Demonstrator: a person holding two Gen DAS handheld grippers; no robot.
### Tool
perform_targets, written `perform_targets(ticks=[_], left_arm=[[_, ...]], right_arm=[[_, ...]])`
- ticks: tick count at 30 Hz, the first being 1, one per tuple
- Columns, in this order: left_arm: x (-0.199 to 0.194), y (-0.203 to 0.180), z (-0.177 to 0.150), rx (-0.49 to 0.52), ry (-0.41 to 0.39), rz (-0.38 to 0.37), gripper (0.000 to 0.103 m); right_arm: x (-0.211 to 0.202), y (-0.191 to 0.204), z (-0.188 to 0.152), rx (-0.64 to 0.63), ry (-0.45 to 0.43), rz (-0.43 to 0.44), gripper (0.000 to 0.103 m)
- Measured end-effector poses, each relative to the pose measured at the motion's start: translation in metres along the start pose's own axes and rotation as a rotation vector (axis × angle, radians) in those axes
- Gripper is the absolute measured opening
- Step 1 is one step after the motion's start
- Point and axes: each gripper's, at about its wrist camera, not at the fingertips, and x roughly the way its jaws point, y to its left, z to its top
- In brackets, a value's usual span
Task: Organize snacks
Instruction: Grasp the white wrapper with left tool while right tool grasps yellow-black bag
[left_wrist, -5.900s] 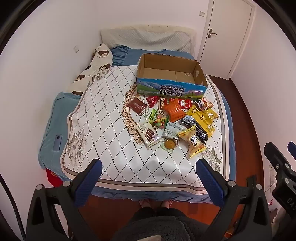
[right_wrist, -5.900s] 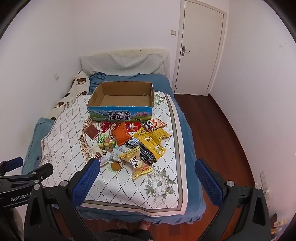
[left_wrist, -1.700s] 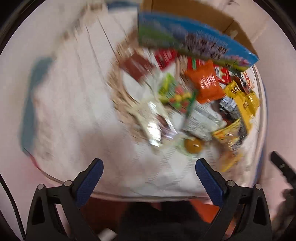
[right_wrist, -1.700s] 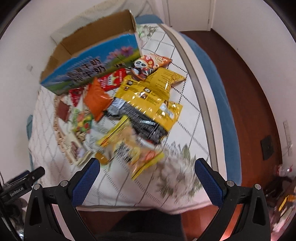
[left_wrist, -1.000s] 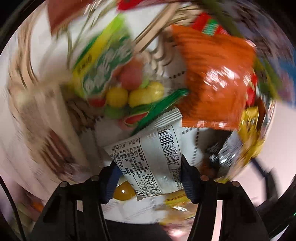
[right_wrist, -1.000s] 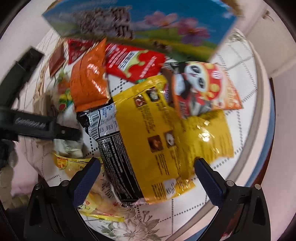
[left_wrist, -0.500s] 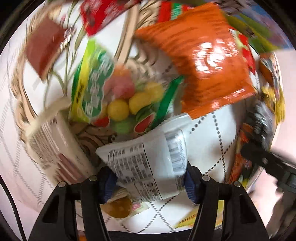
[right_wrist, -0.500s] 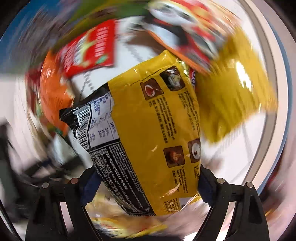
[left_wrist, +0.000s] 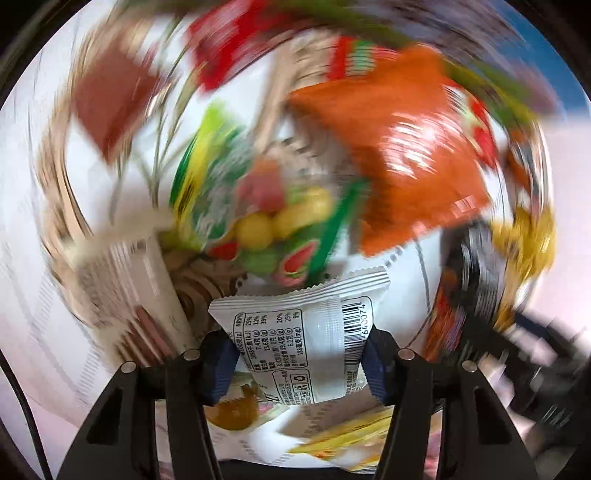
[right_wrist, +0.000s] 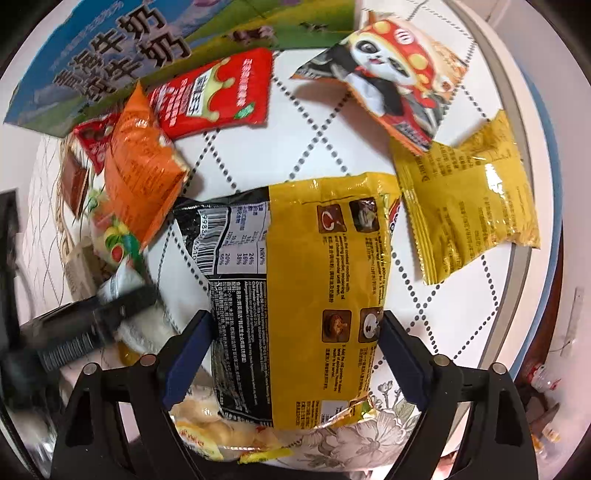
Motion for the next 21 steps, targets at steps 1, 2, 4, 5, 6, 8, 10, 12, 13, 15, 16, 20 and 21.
perform_targets(ticks=[1,2,4,5,6,8,10,12,13,15,16,20,21], left_arm=[[-0.008,-0.009,-0.003,0.048,-0.027,0.037,0.055],[-0.014,-0.024,-0.007,0.115,-0.056,0.086,0.055],[-0.02,-0.045,-0.011,0.185,-0.072,0.102,0.056],[-0.017,-0.049,-0.011,0.192,-0.035,0.073,0.058],[-0.013,-0.048,-0.009,0.178,-0.001,0.06,0.059],[0.002,-0.032,-0.01,0.065,0.082,-0.012,0.059],[-0.008,-0.019,-0.015,-0.009,0.082,-0.079,0.06],[-0.018,-0.012,-0.02,-0.049,0.09,-0.122,0.06],[-0.024,0.001,-0.025,-0.063,0.091,-0.131,0.06],[-0.037,0.005,-0.032,-0.081,0.085,-0.121,0.056],[-0.046,0.006,-0.035,-0.08,0.078,-0.101,0.053],[-0.057,-0.008,-0.07,-0.066,0.03,-0.002,0.05],[-0.067,-0.011,-0.074,-0.06,0.016,0.01,0.05]], right_arm=[[-0.007,-0.009,-0.001,0.034,-0.002,-0.007,0.082],[-0.01,-0.01,-0.002,0.07,-0.006,0.001,0.081],[-0.012,-0.013,-0.002,0.117,-0.02,0.042,0.081],[-0.013,-0.016,-0.001,0.122,-0.02,0.05,0.081],[-0.01,-0.017,-0.001,0.116,-0.012,0.048,0.082],[-0.01,-0.022,0.001,0.112,-0.004,0.053,0.085],[-0.006,-0.022,0.001,0.086,0.011,0.049,0.085],[0.005,-0.021,0.004,0.063,0.019,0.054,0.085],[0.008,-0.018,0.002,0.055,0.018,0.053,0.085],[0.014,-0.01,0.001,0.045,0.012,0.051,0.085],[0.021,-0.005,0.007,0.039,0.01,0.046,0.085],[0.022,0.015,0.0,-0.007,-0.028,0.011,0.08],[0.018,0.017,-0.007,-0.016,-0.035,0.005,0.076]])
